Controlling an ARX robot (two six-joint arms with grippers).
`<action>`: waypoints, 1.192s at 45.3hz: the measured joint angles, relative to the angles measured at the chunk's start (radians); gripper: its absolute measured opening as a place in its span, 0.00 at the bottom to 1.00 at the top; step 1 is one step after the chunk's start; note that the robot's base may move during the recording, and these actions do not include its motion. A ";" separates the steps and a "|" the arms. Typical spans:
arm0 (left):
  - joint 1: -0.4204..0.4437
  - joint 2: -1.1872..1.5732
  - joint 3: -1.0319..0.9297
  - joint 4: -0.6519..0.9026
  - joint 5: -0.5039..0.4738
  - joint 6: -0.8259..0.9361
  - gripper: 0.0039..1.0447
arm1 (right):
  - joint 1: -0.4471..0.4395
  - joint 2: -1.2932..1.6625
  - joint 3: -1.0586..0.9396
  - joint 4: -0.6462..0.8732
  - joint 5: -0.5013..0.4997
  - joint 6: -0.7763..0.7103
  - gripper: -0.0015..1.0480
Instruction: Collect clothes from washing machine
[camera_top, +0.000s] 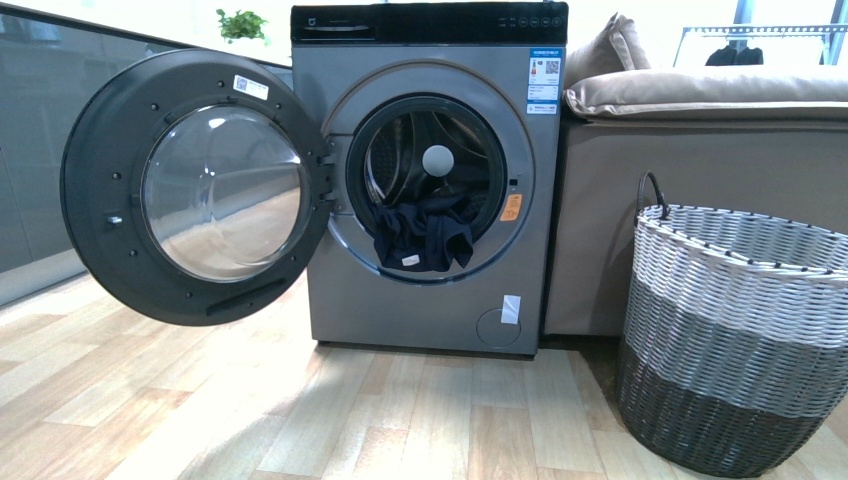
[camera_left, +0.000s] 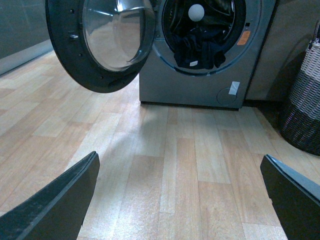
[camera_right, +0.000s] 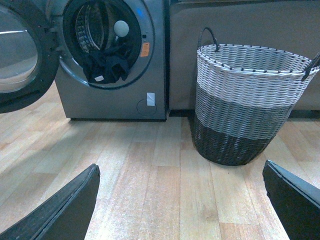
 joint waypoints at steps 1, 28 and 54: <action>0.000 0.000 0.000 0.000 0.000 0.000 0.94 | 0.000 0.000 0.000 0.000 0.000 0.000 0.93; 0.000 0.000 0.000 0.000 0.000 0.000 0.94 | 0.000 0.000 0.000 0.000 0.000 0.000 0.93; 0.000 0.000 0.000 0.000 0.000 0.000 0.94 | 0.000 0.000 0.000 0.000 0.000 0.000 0.93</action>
